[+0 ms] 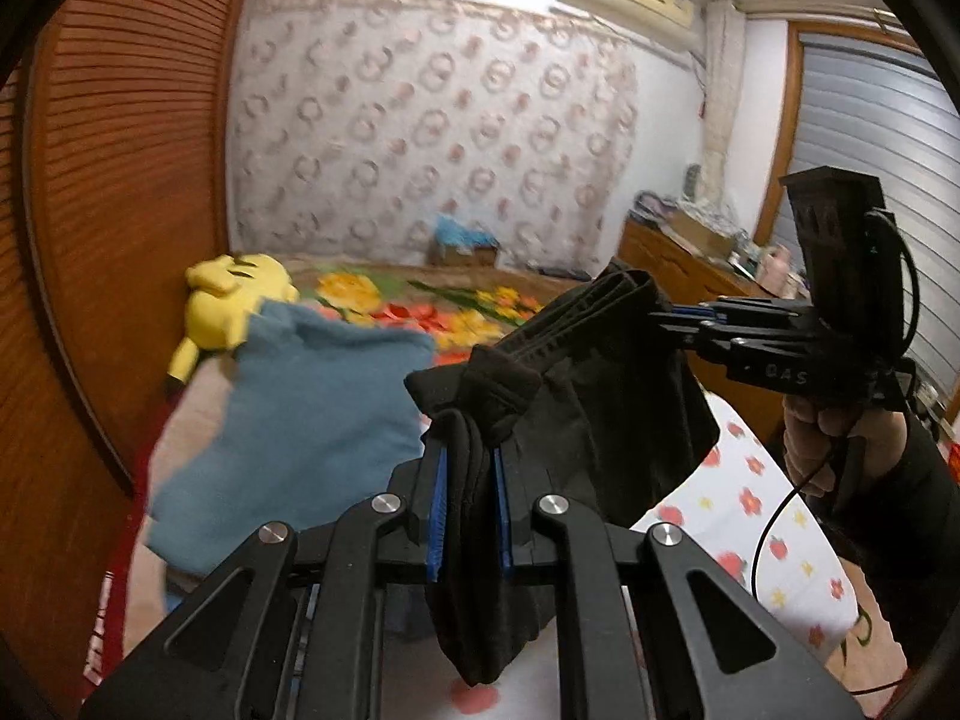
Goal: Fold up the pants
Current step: 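Lift the black garment with both grippers and carry it onto the jeans stack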
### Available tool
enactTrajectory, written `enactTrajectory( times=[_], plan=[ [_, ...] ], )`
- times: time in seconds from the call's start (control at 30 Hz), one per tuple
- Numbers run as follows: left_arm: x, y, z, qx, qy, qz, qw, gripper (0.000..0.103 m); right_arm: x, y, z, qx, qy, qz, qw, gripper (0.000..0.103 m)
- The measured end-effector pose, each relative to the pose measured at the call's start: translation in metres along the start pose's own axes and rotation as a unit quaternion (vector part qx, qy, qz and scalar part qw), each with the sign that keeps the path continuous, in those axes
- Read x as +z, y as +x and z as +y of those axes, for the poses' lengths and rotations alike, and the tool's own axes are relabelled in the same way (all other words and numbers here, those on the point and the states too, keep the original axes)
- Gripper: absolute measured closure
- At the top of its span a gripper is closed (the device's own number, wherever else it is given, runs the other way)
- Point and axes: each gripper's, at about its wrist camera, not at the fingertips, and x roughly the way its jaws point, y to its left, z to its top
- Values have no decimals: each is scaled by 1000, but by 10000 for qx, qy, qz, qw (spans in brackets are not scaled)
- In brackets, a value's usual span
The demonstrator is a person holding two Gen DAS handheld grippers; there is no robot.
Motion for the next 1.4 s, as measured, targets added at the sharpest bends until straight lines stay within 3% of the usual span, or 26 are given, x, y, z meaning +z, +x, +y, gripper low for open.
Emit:
enactTrajectory(
  times=[0.33,0.67,0.9,0.97,1.03,1.13,1.2,1.4],
  plan=[
    [2,-16,43,355,-412,-278,9981,89,47,64,5,254,-547,-32,9982,89],
    [-16,-8,74,803,-745,-110,9939,89,80,153,20,477,-963,232,9939,89],
    [-33,-4,91,1105,-973,102,9890,89,82,198,26,534,-798,387,9946,88],
    [-37,-4,92,1166,-1009,163,9879,87,81,202,27,454,-783,412,9950,75],
    [-39,-3,92,1232,-1043,209,9867,85,81,201,27,261,-783,387,9958,70],
    [-38,-4,95,1296,-1091,220,9853,75,78,181,23,317,-606,204,9974,70],
    [-37,-7,94,1332,-1100,197,9848,56,74,168,21,367,-529,123,9978,70],
    [-29,-17,79,1265,-855,-83,9882,52,45,145,19,671,-399,168,9968,70]
  ],
)
